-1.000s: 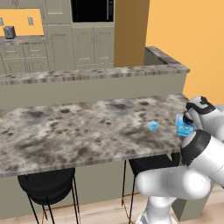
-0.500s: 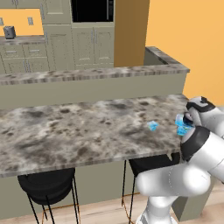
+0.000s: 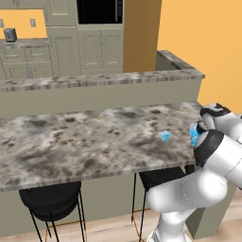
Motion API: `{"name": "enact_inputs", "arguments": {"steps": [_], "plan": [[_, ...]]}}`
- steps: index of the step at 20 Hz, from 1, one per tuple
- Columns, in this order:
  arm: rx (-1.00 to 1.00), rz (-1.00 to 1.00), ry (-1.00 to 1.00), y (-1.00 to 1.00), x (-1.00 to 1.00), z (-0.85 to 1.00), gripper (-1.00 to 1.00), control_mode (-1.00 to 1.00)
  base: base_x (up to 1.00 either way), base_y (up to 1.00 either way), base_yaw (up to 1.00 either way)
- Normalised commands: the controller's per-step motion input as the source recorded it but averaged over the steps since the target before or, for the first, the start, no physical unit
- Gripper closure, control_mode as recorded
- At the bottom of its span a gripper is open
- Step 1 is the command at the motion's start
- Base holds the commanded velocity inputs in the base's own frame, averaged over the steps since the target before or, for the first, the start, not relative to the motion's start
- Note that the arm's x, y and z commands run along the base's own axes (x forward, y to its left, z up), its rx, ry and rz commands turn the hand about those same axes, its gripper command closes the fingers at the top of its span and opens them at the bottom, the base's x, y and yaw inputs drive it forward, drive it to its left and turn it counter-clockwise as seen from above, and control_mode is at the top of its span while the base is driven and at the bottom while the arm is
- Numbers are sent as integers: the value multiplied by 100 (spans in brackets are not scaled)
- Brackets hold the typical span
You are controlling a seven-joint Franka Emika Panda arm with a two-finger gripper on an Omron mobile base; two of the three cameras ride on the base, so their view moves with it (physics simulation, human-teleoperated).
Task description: Stack the yogurt containers by placing the smaller containers on top of the larger containers.
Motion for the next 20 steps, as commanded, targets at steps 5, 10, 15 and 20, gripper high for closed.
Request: {"name": "enact_inputs", "arguments": {"steps": [5,10,15,20], "plan": [[0,0,0,-5,21,-12,100,-100,0,0,0],[0,0,0,-12,19,-13,100,-100,0,0,0],[0,0,0,-14,15,-15,100,-100,0,0,0],[0,0,0,-7,3,-10,100,-100,0,0,0]]}}
